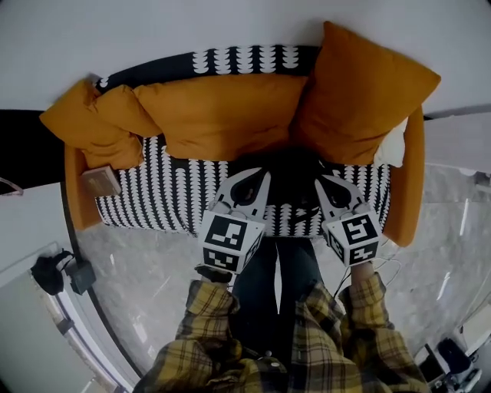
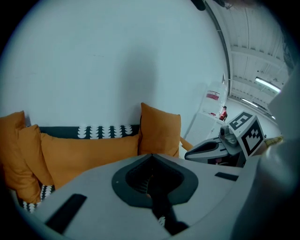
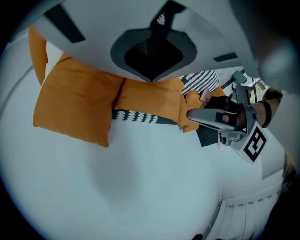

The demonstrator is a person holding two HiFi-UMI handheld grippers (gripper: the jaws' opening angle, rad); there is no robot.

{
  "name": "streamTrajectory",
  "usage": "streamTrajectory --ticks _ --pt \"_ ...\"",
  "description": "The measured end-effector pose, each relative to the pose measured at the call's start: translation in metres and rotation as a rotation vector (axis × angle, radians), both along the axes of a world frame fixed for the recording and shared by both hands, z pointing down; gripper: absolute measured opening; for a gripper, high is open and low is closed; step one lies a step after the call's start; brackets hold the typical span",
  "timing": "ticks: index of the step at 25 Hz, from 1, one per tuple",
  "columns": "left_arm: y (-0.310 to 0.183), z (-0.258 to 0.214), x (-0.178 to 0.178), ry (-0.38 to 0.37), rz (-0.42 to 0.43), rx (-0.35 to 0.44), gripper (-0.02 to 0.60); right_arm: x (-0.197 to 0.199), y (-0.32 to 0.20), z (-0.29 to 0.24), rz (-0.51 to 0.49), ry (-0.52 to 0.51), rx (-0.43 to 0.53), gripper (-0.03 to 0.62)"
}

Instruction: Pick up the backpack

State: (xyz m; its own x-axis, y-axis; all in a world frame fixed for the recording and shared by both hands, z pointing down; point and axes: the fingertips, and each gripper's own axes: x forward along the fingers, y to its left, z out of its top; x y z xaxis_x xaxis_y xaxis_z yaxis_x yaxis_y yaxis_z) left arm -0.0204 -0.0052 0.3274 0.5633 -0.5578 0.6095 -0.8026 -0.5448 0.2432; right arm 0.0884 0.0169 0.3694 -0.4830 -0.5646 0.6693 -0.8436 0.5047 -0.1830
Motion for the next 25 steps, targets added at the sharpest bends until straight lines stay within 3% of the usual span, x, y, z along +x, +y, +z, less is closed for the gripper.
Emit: streamTrajectory --ticks 12,25 --pt "0.018 0.09 -0.002 -0.023 -0.024 -0.131 0.018 0.007 0.012 0.069 0.033 -0.023 -0.094 0.015" --pt "0.039 0.148 -0.021 -0.053 -0.079 -0.24 0.018 0.011 0.027 0.112 0.051 -0.005 -0.169 0.015"
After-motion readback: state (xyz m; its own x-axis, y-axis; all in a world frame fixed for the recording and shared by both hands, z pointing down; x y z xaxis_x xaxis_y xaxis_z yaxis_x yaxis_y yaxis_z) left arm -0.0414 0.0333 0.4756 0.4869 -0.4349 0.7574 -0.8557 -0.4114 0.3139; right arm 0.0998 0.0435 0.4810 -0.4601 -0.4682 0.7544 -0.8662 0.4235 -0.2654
